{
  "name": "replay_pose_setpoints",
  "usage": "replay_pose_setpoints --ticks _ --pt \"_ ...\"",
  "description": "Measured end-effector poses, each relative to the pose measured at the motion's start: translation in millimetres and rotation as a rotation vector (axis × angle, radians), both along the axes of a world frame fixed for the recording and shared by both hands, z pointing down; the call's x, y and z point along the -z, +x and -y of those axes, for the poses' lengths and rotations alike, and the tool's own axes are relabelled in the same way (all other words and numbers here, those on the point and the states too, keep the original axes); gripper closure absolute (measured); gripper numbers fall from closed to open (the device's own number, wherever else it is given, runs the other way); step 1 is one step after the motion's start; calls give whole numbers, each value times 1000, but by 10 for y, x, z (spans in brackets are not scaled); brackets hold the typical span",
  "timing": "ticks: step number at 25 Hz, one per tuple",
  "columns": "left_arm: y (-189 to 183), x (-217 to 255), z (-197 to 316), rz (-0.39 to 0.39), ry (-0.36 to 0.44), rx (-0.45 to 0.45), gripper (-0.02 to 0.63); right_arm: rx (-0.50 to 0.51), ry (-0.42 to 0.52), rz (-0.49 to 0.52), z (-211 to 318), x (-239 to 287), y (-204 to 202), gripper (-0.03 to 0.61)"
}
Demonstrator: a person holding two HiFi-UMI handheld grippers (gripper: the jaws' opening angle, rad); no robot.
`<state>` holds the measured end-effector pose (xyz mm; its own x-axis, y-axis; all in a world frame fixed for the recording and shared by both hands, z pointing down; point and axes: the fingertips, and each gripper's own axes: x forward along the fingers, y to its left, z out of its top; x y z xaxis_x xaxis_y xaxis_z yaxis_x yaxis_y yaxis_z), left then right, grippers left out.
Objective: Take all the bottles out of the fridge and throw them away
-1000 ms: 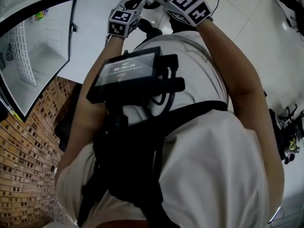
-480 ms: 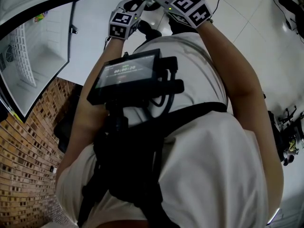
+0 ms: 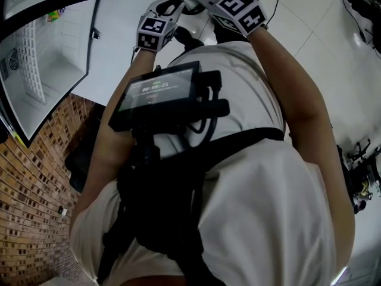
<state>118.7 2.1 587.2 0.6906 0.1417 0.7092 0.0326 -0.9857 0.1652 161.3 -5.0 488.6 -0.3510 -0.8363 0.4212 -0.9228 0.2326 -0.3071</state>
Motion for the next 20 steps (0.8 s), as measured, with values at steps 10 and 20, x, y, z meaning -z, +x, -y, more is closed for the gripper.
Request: replay_pose_setpoints --ticks 10,20 --pt "-120 560 166 -139 25 81 581 25 57 -8 149 247 -183 575" --pt "-439 1026 406 -262 60 199 601 101 115 -29 398 471 -511 575"
